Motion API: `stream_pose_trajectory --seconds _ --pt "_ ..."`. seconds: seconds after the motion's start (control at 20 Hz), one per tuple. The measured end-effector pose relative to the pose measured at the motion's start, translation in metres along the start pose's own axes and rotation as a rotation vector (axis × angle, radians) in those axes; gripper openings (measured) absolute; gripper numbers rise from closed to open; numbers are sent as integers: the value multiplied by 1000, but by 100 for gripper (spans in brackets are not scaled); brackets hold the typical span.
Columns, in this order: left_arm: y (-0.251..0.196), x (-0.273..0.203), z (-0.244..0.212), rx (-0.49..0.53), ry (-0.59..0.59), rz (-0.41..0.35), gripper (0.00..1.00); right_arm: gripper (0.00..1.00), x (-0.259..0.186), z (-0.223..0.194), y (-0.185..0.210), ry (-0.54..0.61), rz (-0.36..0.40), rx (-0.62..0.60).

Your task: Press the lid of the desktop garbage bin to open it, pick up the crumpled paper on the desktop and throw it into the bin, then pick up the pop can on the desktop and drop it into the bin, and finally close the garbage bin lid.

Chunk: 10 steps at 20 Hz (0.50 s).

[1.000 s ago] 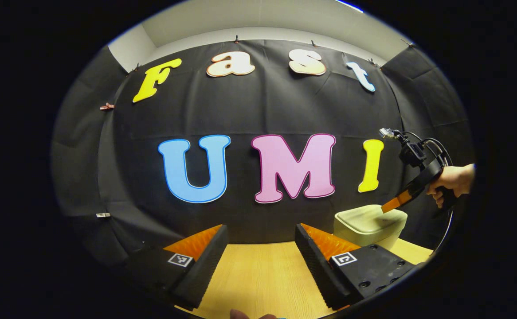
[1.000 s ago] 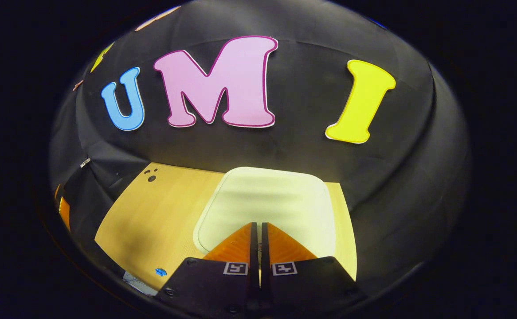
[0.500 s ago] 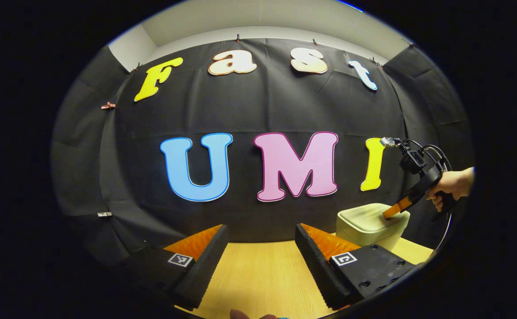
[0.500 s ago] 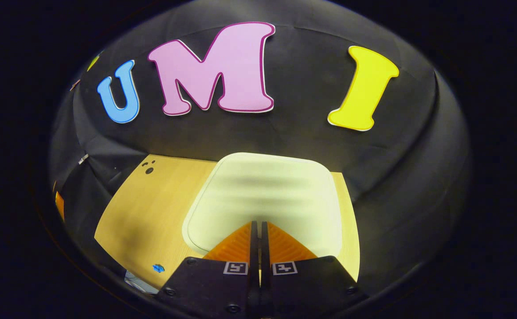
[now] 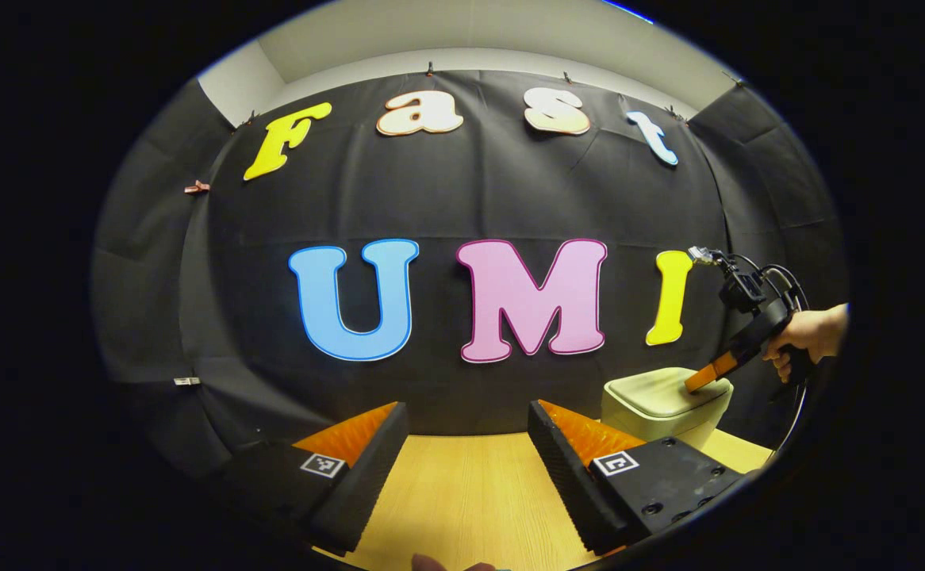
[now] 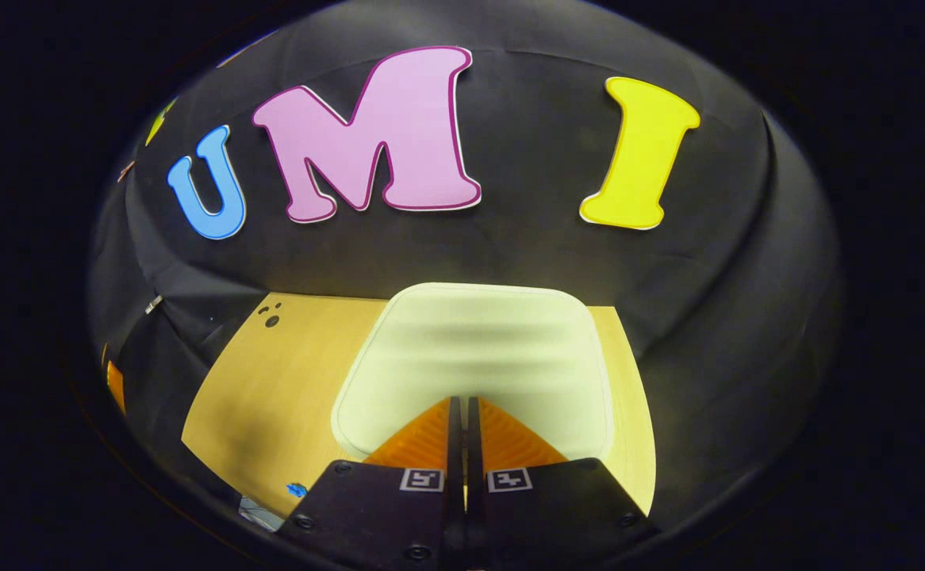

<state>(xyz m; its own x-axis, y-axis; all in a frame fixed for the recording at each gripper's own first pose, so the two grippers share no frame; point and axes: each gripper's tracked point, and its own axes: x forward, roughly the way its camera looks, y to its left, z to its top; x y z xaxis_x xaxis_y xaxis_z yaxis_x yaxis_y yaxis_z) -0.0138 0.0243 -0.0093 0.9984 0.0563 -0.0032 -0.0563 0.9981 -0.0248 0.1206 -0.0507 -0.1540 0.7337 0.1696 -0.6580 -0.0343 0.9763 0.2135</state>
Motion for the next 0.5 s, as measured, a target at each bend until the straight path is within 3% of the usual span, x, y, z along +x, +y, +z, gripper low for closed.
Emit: stream_pose_trajectory --seconds 0.5 --pt "1 -3 0 3 2 -3 98 5 -40 59 3 -299 -31 -31"
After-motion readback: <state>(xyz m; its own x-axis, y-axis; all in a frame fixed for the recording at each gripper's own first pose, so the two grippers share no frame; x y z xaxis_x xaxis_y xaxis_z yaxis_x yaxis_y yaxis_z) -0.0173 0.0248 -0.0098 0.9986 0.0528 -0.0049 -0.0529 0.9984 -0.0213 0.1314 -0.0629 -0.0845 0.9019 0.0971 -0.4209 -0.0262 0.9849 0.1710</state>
